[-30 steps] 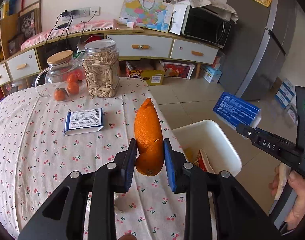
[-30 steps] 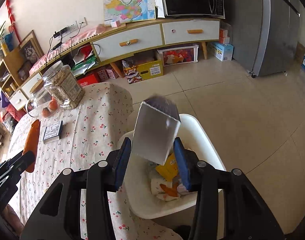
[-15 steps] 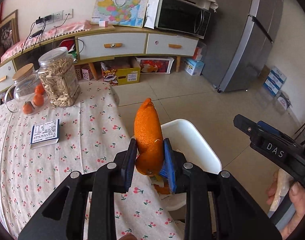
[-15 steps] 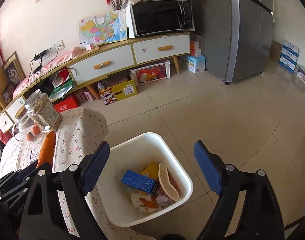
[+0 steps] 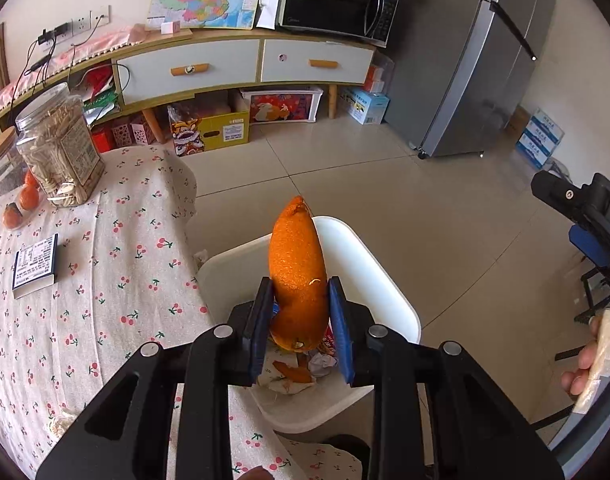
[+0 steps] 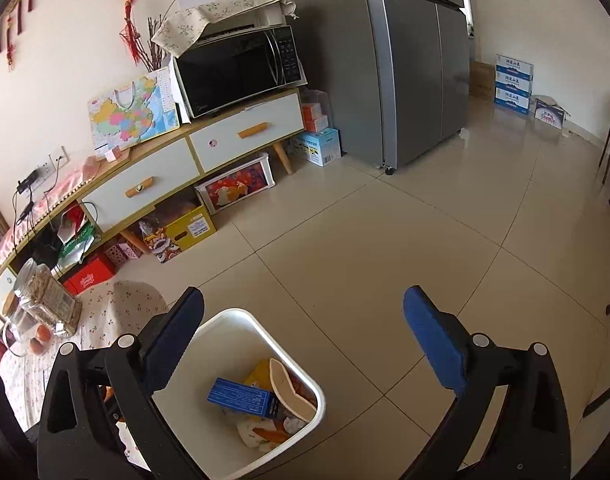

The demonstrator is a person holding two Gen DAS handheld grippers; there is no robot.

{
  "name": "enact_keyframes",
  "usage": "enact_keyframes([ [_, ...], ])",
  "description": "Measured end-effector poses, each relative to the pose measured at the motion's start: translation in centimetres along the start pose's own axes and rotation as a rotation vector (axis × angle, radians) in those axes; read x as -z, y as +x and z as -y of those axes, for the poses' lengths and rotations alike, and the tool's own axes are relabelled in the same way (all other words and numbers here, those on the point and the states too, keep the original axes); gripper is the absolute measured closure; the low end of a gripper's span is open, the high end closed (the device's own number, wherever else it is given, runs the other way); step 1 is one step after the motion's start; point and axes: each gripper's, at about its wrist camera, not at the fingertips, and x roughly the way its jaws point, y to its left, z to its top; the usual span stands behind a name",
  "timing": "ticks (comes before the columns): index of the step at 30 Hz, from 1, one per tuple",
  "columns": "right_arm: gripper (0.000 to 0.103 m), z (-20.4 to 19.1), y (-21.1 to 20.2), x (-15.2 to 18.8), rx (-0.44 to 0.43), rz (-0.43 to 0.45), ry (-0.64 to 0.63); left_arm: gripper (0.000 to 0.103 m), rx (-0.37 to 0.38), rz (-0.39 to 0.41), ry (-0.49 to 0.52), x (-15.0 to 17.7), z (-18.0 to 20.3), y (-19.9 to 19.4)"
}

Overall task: Collect trash
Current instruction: 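Move the left tool over the bin and release the orange peel, then move both open tools back from the bin toward the table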

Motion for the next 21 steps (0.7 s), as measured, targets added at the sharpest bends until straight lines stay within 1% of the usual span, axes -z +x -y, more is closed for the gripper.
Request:
enact_keyframes([
  [1,0.007,0.1,0.0,-0.1,0.002,0.003,0.003,0.074,0.005,-0.006,0.004,0.0,0.2,0.4],
  [2,0.007,0.2,0.0,-0.1,0.004,0.004,0.006,0.071,0.01,-0.015,0.009,-0.1,0.5,0.7],
  [3,0.007,0.2,0.1,-0.1,0.005,0.004,0.006,0.059,0.008,-0.022,0.012,-0.1,0.7,1.1],
  [5,0.007,0.2,0.1,-0.1,0.003,0.004,0.006,0.049,0.01,-0.028,0.016,-0.2,1.0,1.5],
  [7,0.007,0.1,0.1,-0.1,0.005,0.005,0.001,0.048,0.004,-0.034,0.022,-0.1,1.3,1.6],
  [9,0.007,-0.1,0.1,0.0,0.005,0.004,-0.005,0.04,-0.004,-0.038,0.031,0.1,1.4,1.7],
  [15,0.007,-1.2,0.2,0.4,0.016,-0.009,-0.048,0.03,-0.051,-0.039,0.022,0.6,0.6,1.3],
  [18,0.007,-2.4,0.2,0.9,0.024,-0.021,-0.109,0.027,-0.08,-0.039,0.01,1.0,-0.4,0.9],
  [21,0.007,-4.0,0.0,1.6,0.03,-0.023,-0.195,0.026,-0.112,-0.041,-0.002,1.8,-1.4,0.4],
])
